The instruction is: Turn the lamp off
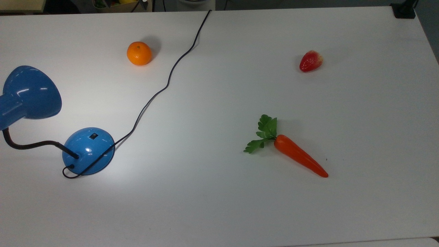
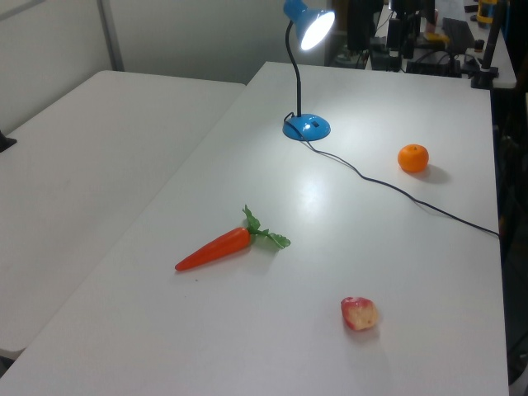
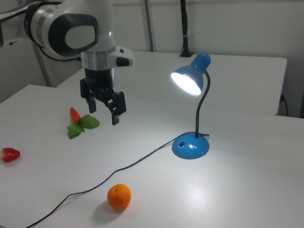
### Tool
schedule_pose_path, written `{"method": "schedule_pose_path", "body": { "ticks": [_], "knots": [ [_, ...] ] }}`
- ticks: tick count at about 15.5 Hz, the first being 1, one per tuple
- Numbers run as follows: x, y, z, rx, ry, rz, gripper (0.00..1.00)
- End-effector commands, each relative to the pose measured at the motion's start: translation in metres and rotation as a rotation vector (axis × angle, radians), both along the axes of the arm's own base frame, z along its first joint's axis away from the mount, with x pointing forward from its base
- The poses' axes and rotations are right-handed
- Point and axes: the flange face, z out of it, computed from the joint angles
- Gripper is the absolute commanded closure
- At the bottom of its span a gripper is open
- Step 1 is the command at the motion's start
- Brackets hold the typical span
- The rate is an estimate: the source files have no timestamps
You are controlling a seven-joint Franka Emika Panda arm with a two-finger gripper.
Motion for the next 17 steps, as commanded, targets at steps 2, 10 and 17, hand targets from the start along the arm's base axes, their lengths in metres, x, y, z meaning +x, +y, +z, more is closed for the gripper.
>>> {"method": "schedule_pose_path", "body": {
  "ticks": [2,10,17],
  "knots": [
    [-0.0093,-0.0018,0.0061,0.013,0.011,0.006,0.00],
    [-0.0092,-0.0018,0.0055,0.013,0.011,0.007,0.10],
    [-0.0084,-0.0030,0.0051,0.010,0.007,0.004,0.61]
  ]
}}
